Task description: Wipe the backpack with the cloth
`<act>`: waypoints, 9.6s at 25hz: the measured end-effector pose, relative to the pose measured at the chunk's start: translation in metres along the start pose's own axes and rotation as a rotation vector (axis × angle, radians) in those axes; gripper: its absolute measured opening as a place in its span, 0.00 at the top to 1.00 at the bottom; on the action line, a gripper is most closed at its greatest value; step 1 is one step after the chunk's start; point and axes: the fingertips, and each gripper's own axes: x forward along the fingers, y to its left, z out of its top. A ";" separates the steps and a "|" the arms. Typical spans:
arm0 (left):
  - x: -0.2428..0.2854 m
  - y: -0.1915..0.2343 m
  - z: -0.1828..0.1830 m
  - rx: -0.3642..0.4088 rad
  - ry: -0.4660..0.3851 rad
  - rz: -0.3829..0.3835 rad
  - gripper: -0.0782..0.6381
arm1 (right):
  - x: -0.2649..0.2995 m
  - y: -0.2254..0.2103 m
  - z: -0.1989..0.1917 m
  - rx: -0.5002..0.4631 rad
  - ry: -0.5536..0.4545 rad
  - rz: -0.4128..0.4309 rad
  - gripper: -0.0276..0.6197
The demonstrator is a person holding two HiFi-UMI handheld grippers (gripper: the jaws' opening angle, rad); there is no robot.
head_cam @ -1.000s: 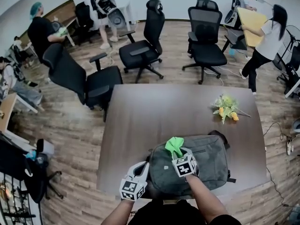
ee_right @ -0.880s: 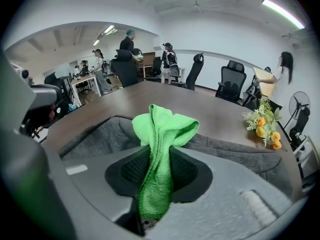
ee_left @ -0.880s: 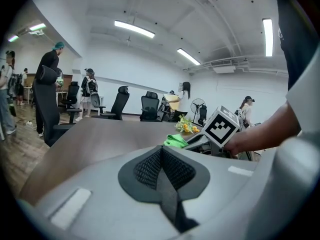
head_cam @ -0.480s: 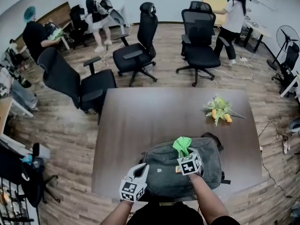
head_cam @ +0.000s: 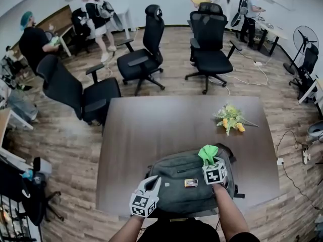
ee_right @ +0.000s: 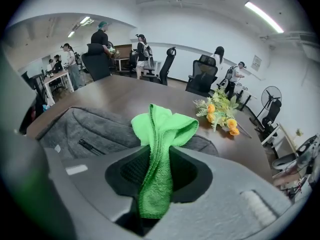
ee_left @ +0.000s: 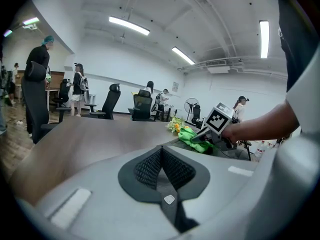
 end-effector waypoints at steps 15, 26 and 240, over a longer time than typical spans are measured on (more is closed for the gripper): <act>-0.006 0.010 0.009 -0.028 -0.015 0.096 0.87 | -0.028 -0.075 -0.004 0.028 0.003 -0.114 0.79; -0.022 0.008 0.010 -0.033 -0.032 0.111 0.87 | -0.059 -0.056 0.003 -0.004 -0.097 -0.086 0.79; -0.074 -0.045 0.124 0.039 -0.282 0.094 0.87 | -0.315 0.040 0.079 -0.166 -1.001 0.077 0.80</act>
